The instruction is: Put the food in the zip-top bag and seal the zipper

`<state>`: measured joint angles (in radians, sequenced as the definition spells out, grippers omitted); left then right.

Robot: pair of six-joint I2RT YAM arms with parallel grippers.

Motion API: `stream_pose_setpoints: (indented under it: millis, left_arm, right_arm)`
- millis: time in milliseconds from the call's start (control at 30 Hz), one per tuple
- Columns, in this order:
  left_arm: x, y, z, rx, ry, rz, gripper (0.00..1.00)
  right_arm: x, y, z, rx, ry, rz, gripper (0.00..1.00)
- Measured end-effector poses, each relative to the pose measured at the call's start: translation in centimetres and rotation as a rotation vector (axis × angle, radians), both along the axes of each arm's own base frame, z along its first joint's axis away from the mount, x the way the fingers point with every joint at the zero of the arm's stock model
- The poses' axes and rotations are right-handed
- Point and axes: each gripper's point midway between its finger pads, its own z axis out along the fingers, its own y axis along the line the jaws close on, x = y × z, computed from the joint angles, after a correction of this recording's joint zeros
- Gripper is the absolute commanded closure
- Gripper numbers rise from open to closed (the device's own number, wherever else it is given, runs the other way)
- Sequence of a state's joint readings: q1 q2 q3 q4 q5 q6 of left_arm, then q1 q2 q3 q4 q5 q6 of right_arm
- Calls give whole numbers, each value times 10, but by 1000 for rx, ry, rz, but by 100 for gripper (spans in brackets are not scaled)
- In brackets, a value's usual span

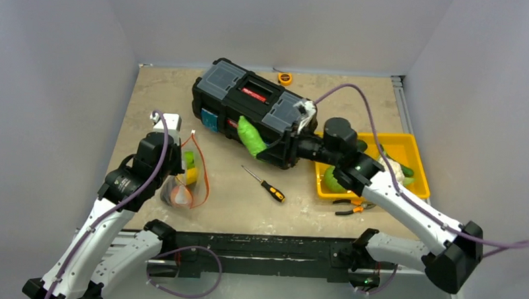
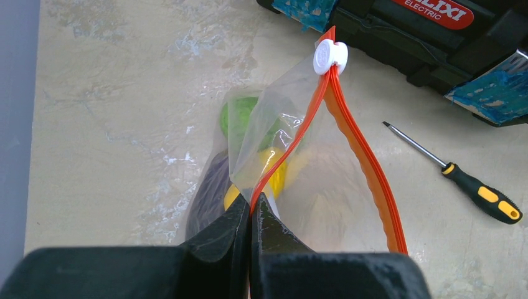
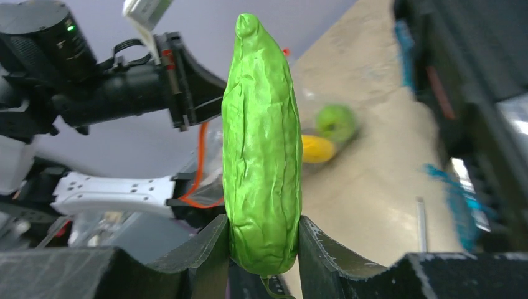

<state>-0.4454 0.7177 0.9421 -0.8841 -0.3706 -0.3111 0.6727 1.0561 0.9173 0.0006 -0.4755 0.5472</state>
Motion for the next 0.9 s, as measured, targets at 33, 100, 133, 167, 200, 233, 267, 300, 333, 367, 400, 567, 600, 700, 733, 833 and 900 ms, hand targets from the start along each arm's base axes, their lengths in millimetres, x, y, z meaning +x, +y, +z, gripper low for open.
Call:
stream_pose_setpoints:
  millis: [33,100,133,167,200,233,267,300,333,367,400,567,600,700,733,833,900]
  left_arm:
    - [0,0,0,0,1,0,100]
    - [0,0,0,0,1,0,100]
    - [0,0,0,1,1,0,100]
    - [0,0,0,0,0,0,100]
    - [0,0,0,0,1,0,100]
    - [0,0,0,0,0,0,100]
    - [0,0,0,1,1,0,100]
    - [0,0,0,1,1,0,100]
    - [0,0,0,0,1,0,100]
    - [0,0,0,0,0,0,100]
    - [0,0,0,0,0,0,100]
    - [0,0,0,0,0,0,100]
    - [0,0,0,0,0,-1,100]
    - [0,0,0,0,-1,-1,100]
    - [0,0,0,-1,-2,0,100]
    - [-1,0,1,-2,-4,-1,100]
    - [-1,0,1,-3,-6,-1,100]
  right_arm:
    - [-9,15,1,0,13,55,100]
    - [-20,39,1,-1,50,127,100]
    - [-25,51,0,-4,74,163,100]
    - [-29,63,-1,-10,100,191,100]
    - [-32,75,-3,-14,124,214,100]
    - [-35,86,-5,-23,156,236,100]
    - [-37,95,-7,-28,184,251,100]
    - [-40,104,-10,-33,220,268,100]
    - [-43,113,-13,-34,260,281,100]
    - [-47,119,-18,-36,305,293,100]
    - [-50,123,-23,-37,355,299,100]
    - [-59,134,-26,-5,529,297,100]
    - [-61,135,-25,1,544,296,100]
    - [-69,141,-23,13,591,296,100]
    - [-71,144,-24,15,608,294,100]
    - [-72,154,-35,11,665,272,100]
    - [-67,159,-44,13,702,229,100]
